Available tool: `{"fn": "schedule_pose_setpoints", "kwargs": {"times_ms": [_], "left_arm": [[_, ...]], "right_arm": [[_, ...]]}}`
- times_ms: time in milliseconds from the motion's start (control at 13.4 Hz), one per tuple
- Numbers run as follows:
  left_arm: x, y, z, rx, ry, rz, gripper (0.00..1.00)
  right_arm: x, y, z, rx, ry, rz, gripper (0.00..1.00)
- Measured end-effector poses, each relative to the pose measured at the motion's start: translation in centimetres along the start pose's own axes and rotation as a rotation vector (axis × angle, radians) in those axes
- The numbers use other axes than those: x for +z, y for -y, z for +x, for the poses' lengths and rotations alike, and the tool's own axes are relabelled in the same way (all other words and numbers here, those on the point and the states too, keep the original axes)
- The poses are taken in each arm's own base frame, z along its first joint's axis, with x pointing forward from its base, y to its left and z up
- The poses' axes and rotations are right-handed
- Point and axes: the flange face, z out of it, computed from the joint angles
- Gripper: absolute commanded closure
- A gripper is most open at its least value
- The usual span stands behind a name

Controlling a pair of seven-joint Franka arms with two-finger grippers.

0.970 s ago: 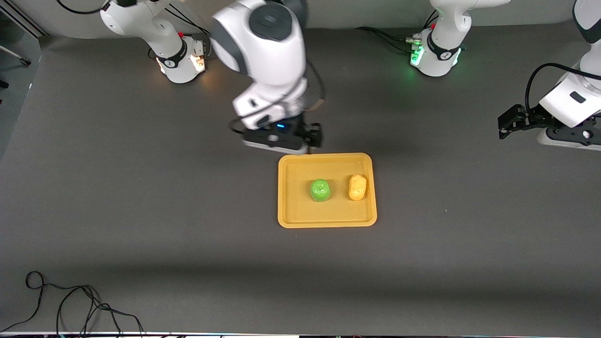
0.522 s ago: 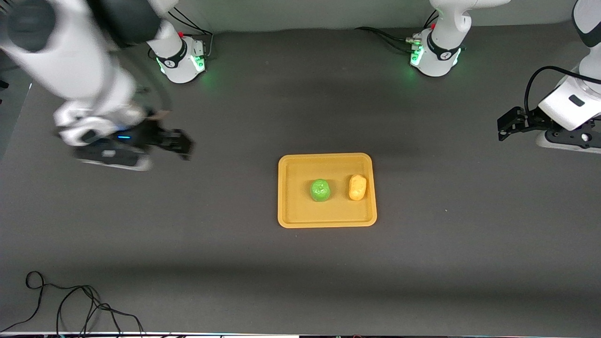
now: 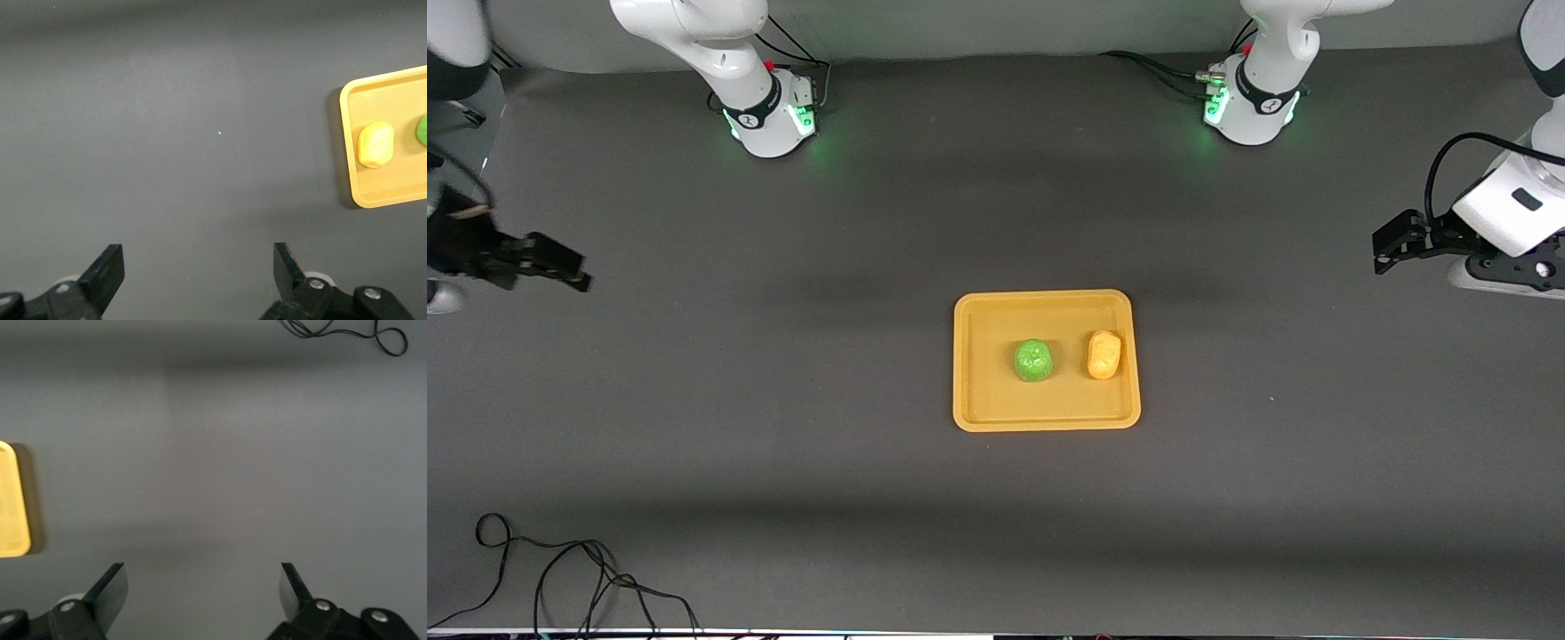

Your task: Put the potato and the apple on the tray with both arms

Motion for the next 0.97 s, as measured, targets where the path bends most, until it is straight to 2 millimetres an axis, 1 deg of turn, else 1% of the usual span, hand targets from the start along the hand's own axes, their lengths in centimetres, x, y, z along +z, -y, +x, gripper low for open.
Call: {"fn": "schedule_pose_setpoints", "kwargs": {"times_ms": [75,149,522,970], "left_arm": [[-0.09,0.0,0.01,0.0,-0.001,0.0,0.01],[-0.14,0.01,0.01,0.0,-0.002,0.0,0.0],[-0.21,0.01,-0.03,0.0,0.003,0.0,0.01],[-0.12,0.02,0.01,0.0,0.007,-0.001,0.0]], "right_arm": [[0.11,-0.62,-0.01,-0.001,0.002,0.0,0.0],[0.19,-0.7,-0.01,-0.001,0.003,0.0,0.0],[-0.14,0.02,-0.11,-0.013,-0.005,0.0,0.0],[-0.19,0.13,-0.25,-0.014,0.001,0.005,0.0]]}}
